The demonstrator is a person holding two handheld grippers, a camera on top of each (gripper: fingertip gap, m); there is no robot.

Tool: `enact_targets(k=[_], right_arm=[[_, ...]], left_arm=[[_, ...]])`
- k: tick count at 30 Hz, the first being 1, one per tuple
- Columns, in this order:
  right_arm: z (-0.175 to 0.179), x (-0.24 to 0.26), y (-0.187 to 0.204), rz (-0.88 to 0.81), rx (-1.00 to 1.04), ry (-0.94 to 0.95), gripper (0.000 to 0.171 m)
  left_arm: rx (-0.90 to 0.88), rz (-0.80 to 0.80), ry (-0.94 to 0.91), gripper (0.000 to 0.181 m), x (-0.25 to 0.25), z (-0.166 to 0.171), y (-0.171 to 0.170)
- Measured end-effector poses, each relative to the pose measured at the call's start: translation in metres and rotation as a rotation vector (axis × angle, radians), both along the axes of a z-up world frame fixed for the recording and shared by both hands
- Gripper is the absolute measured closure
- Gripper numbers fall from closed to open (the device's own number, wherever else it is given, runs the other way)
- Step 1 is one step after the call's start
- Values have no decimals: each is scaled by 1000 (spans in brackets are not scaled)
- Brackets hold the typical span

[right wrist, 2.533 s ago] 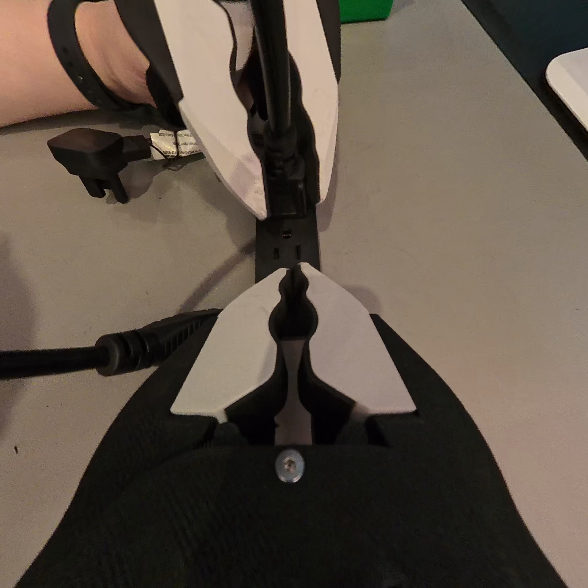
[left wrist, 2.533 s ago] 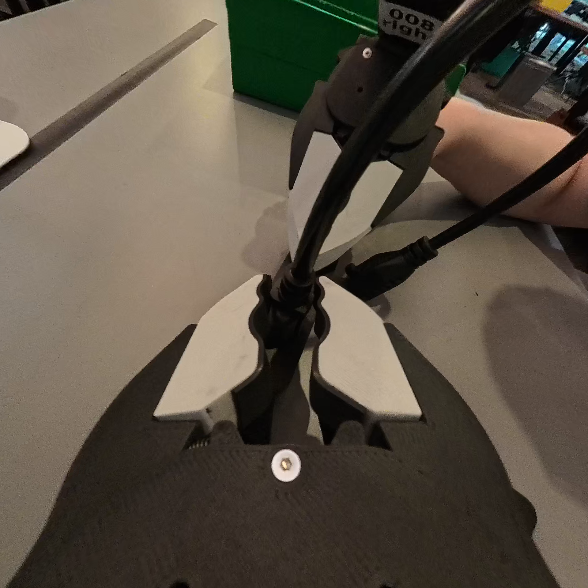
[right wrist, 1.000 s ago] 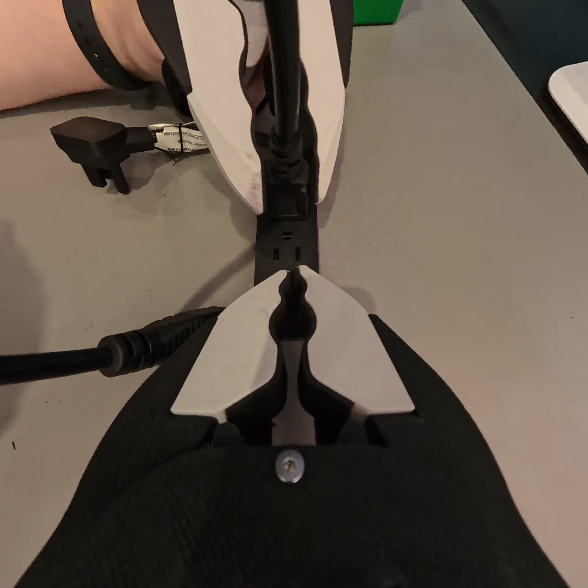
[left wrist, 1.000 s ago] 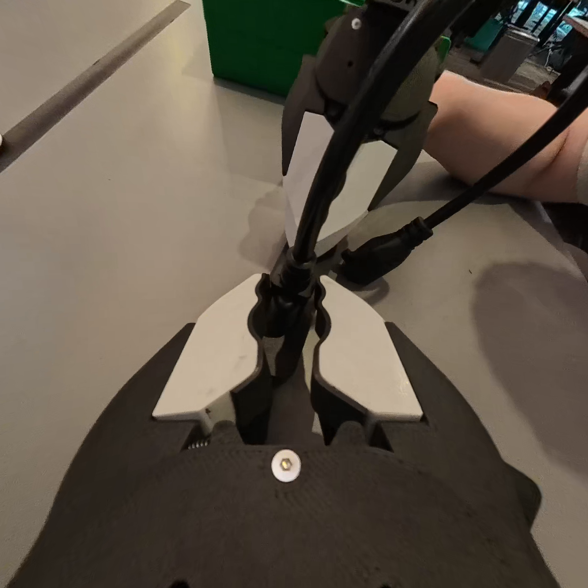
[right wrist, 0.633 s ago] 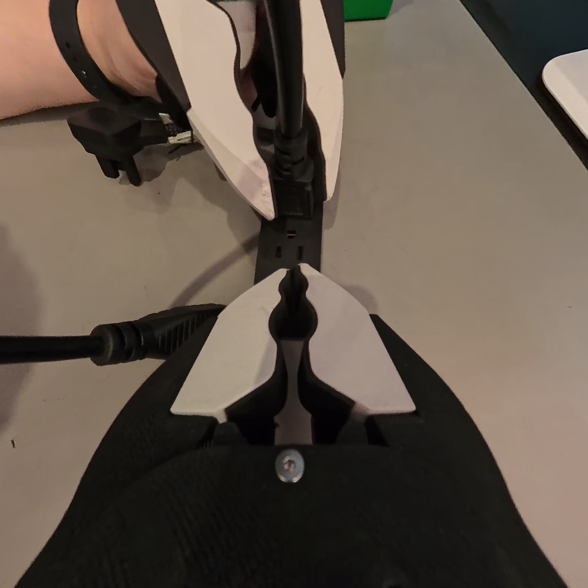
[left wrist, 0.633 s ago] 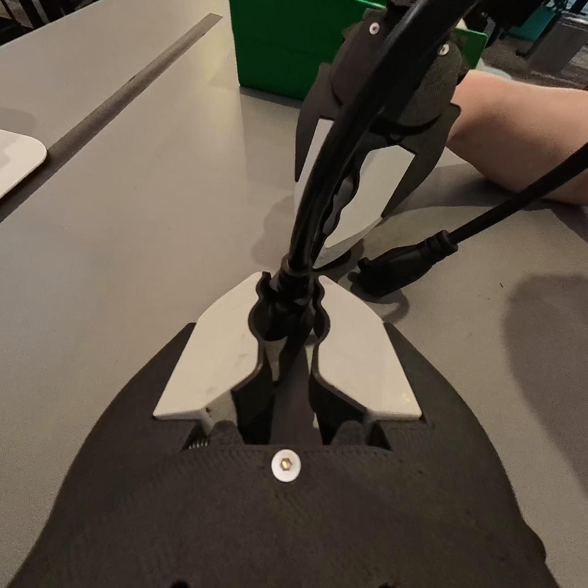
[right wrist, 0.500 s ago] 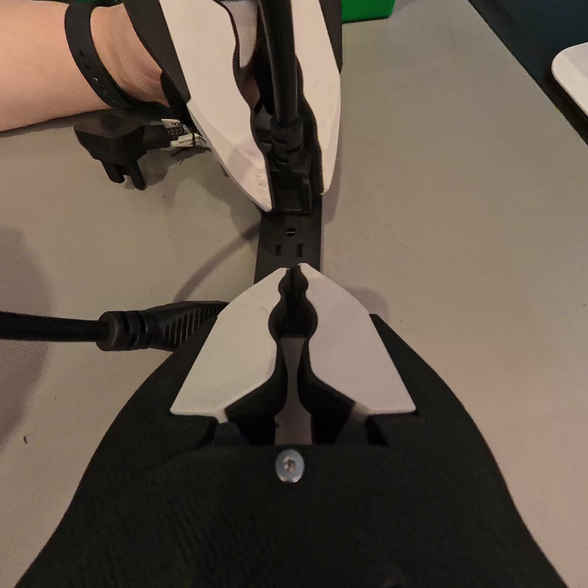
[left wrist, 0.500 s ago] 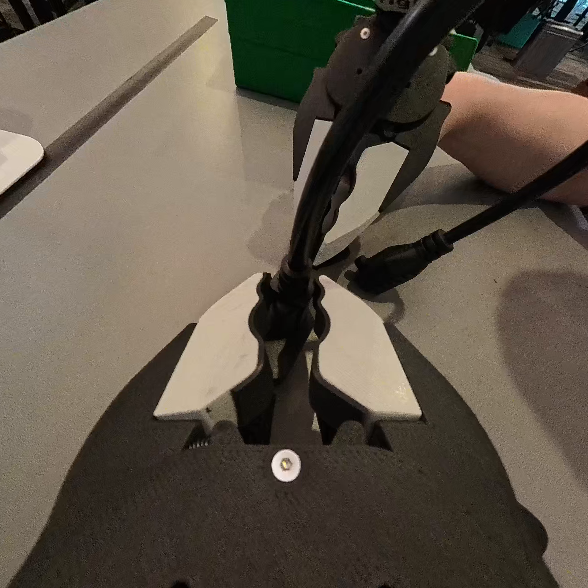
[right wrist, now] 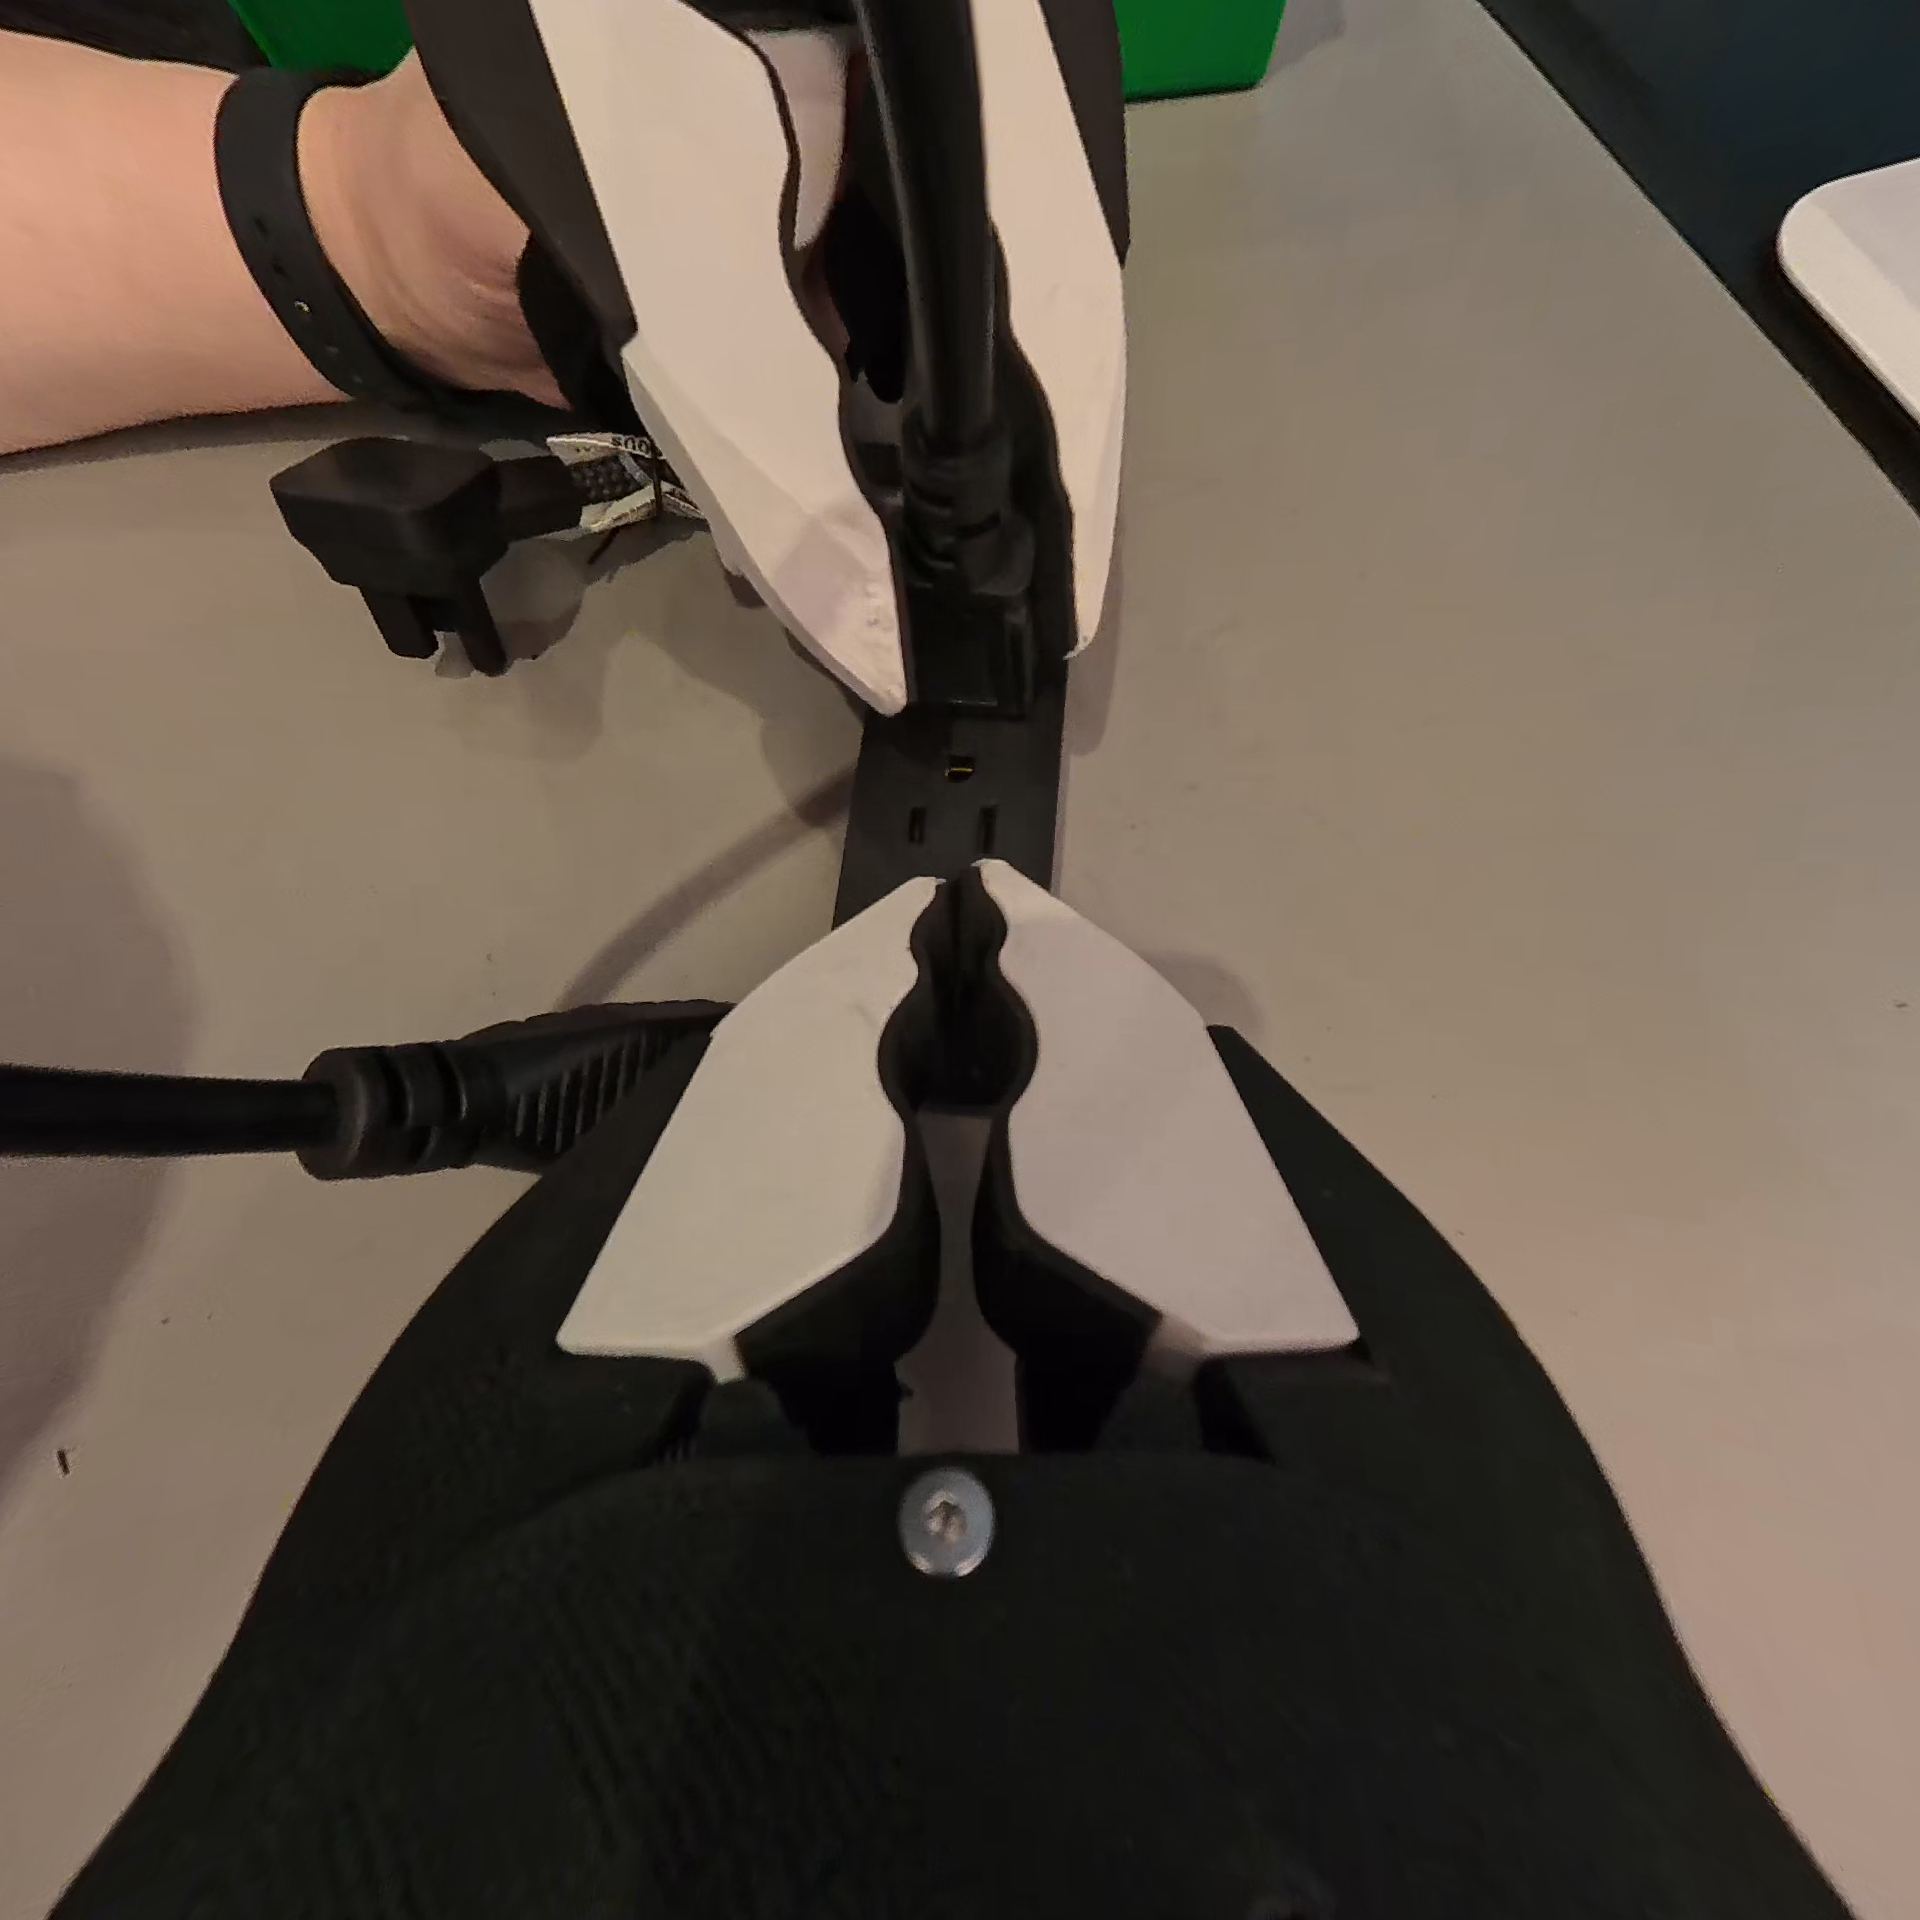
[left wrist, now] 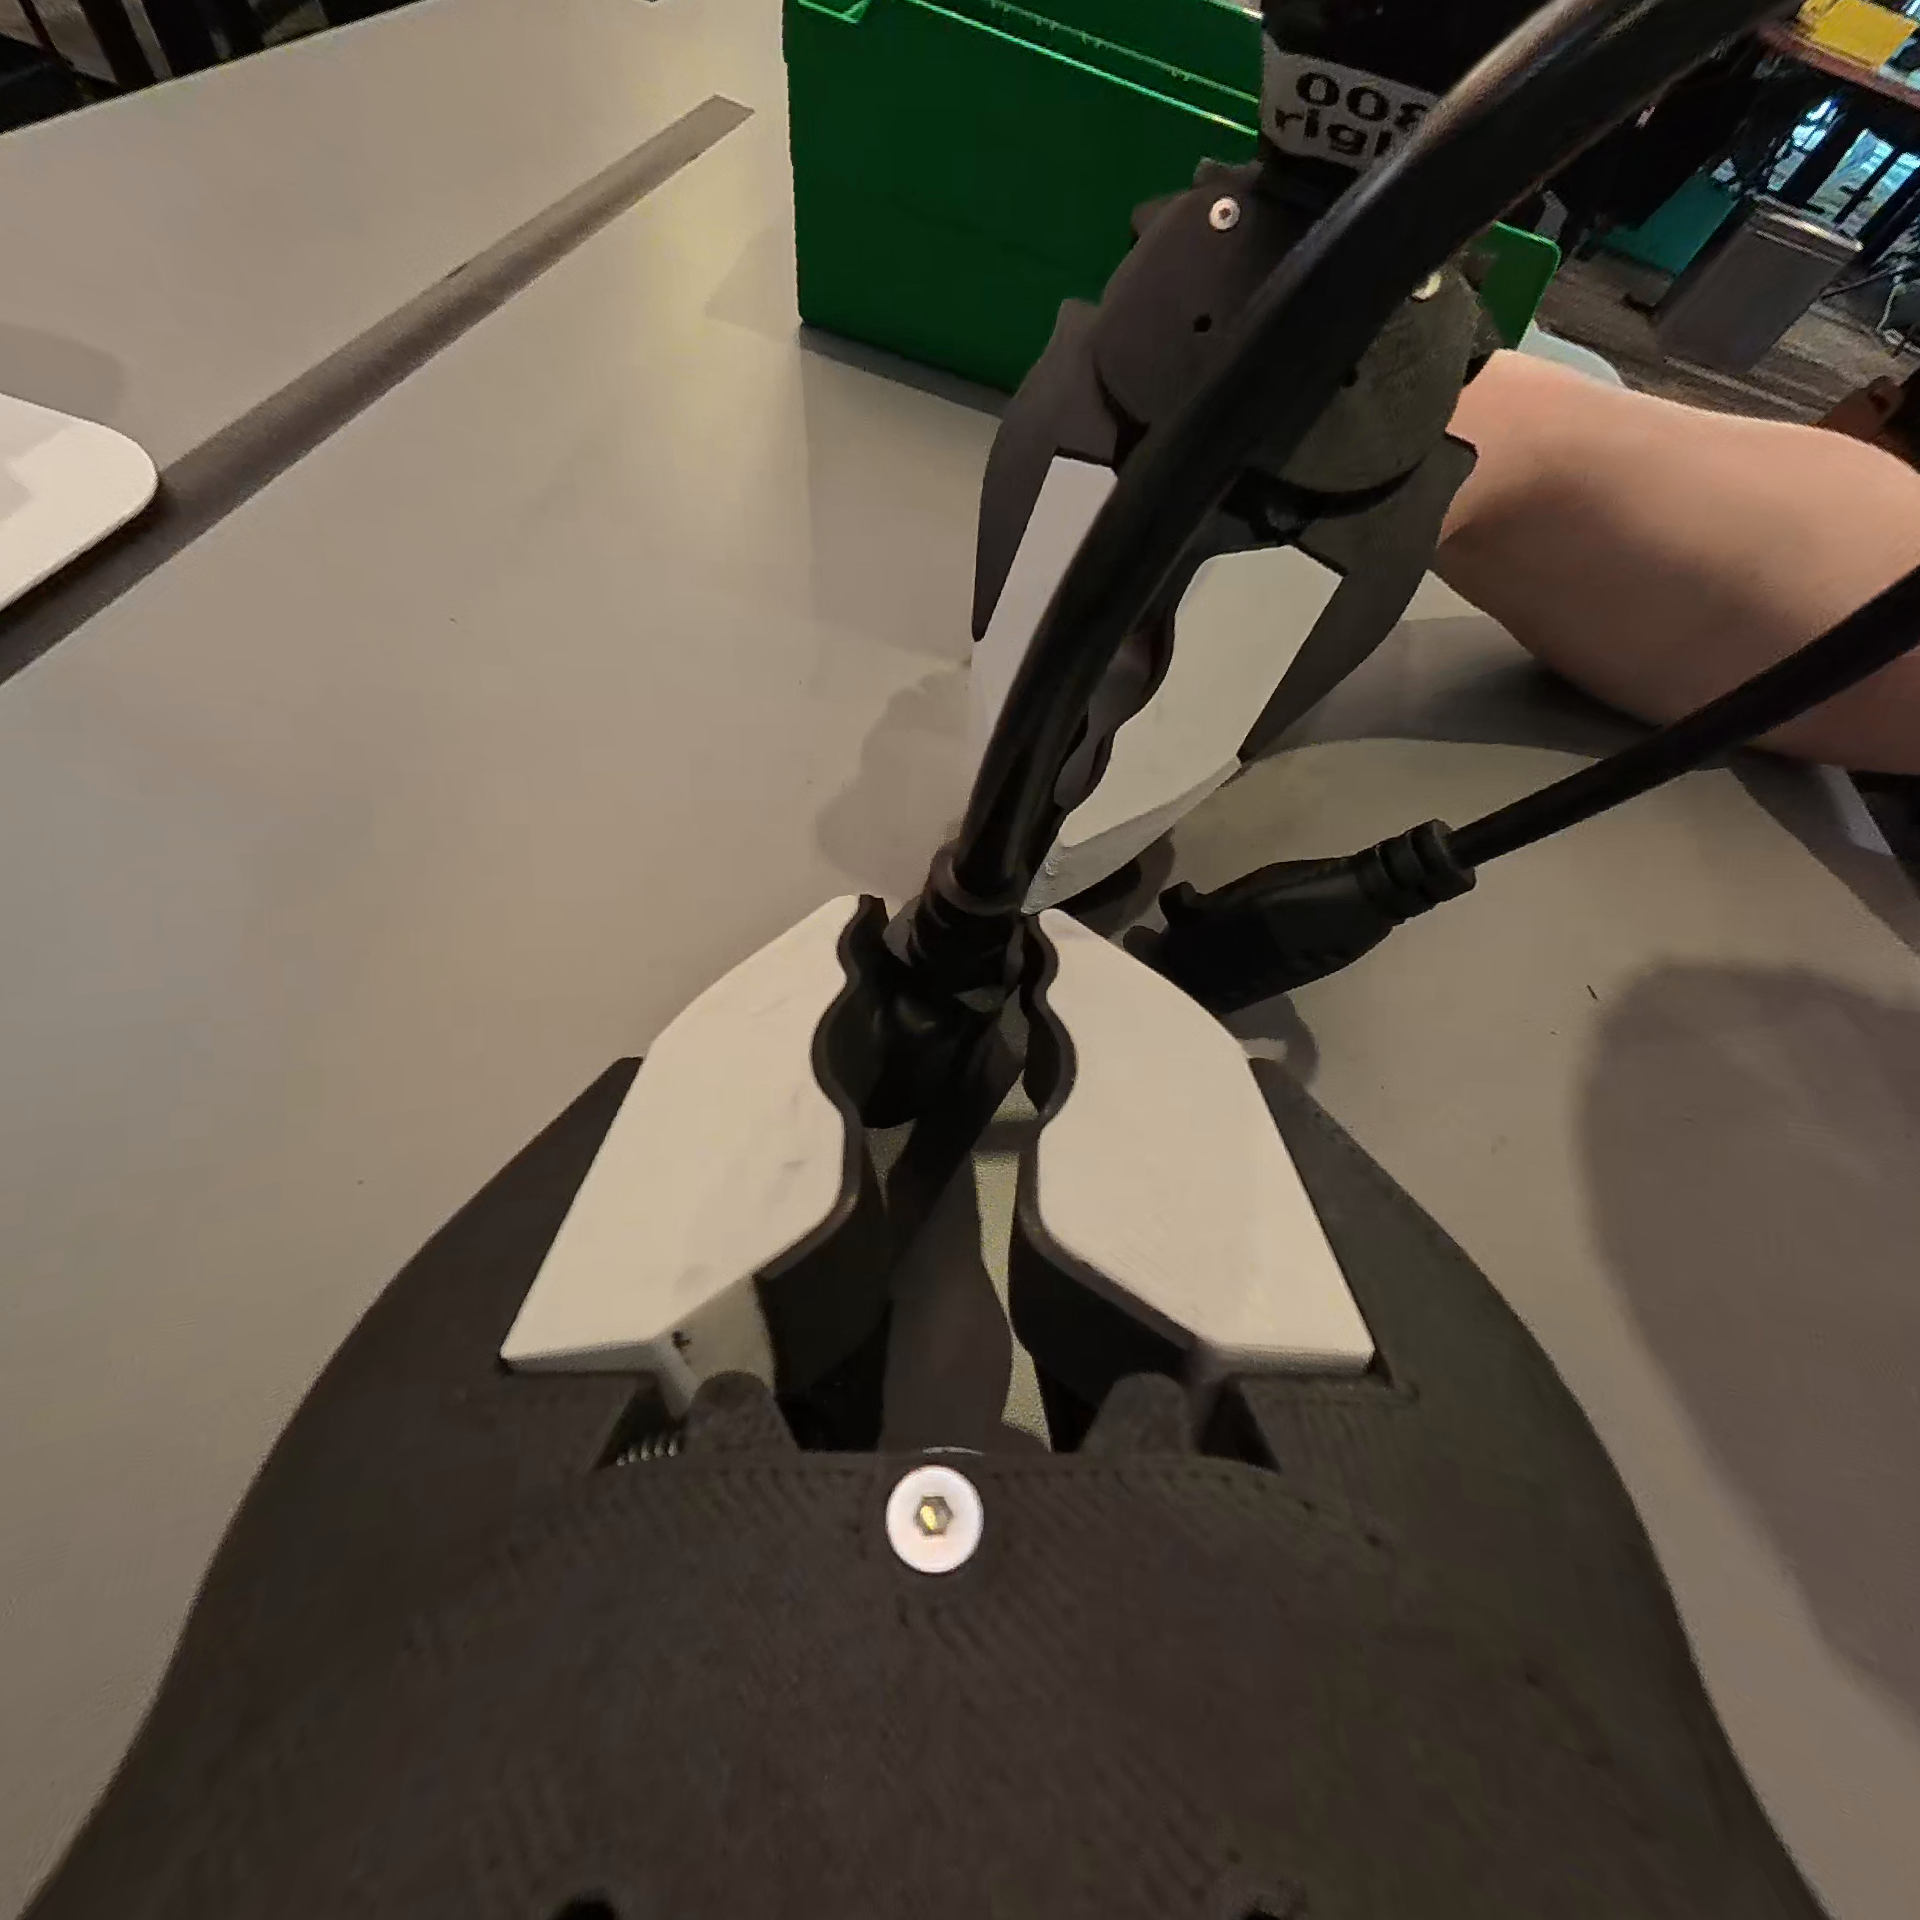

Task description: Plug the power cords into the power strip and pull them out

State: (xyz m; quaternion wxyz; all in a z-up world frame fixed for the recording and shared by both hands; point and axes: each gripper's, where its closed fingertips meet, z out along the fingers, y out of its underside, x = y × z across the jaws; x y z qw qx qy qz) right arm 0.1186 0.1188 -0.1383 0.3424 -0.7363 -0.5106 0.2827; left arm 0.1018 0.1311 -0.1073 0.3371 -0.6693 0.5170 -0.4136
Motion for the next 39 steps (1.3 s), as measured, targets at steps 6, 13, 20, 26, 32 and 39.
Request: enact_targets(k=[6, 13, 20, 26, 32, 39], right_arm=[[0, 1, 0, -3, 7, 5, 162], [1, 4, 1, 19, 47, -35, 164], [45, -20, 2, -17, 3, 290, 168], [23, -25, 21, -180, 84, 157, 83], [31, -31, 17, -167, 89, 221, 139], [17, -32, 18, -144, 133, 131, 144]], left_arm=[[-19, 0, -17, 159, 3, 2, 1], [-53, -18, -25, 140, -8, 14, 5], [59, -29, 351, 112, -29, -45, 8], [80, -22, 328, 130, -22, -47, 9], [67, -18, 336, 130, -20, -47, 6], [105, 24, 341, 128, -18, -49, 7]])
